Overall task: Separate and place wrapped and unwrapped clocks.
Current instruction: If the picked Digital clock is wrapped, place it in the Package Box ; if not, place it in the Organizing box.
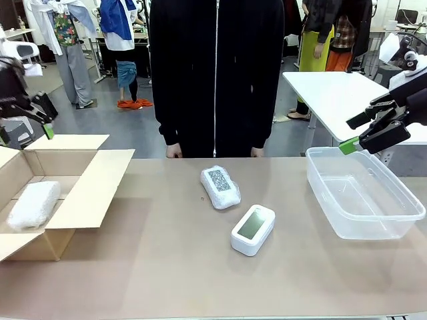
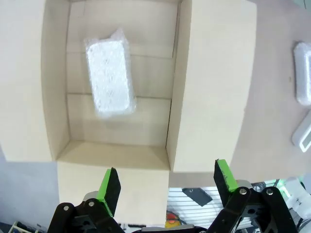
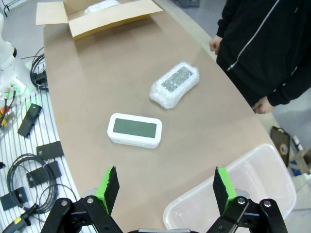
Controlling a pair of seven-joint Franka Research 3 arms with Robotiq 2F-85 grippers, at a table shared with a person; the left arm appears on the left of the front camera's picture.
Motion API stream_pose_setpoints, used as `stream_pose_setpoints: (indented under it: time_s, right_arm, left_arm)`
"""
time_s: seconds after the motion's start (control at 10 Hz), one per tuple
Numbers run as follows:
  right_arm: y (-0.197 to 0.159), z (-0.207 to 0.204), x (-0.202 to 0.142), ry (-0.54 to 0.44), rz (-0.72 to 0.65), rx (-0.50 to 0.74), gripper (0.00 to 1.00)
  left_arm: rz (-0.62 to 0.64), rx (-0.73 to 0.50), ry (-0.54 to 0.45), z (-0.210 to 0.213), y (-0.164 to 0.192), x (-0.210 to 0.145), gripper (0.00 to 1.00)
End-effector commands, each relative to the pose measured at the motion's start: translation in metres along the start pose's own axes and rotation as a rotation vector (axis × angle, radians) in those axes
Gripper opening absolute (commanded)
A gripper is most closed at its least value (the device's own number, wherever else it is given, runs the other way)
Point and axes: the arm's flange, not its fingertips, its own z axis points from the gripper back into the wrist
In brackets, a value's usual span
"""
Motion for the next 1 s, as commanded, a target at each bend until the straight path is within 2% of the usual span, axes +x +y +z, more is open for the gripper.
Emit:
stream_pose_setpoints:
  time_s: [0.0,0.1,0.3,0.4,0.9]
  right_arm:
    - [-0.001,-0.003,-0.001,-0.012,0.003,0.021,1.0]
    - [-0.001,-0.003,-0.001,-0.012,0.003,0.021,1.0]
    - [-0.001,-0.003,-0.001,-0.012,0.003,0.021,1.0]
    - [-0.001,-0.003,-0.001,-0.012,0.003,0.021,1.0]
    - [-0.001,-0.003,-0.001,-0.012,0.003,0.021,1.0]
  left_arm:
    - [0.035,0.028,-0.049,0.004,0.003,-0.018,1.0]
    - [0.04,0.027,-0.065,0.005,0.006,-0.018,1.0]
    - [0.079,0.007,0.024,-0.02,0.002,-0.003,1.0]
    - [0.022,0.007,-0.036,0.014,0.006,-0.019,1.0]
    - [0.022,0.007,-0.036,0.014,0.006,-0.019,1.0]
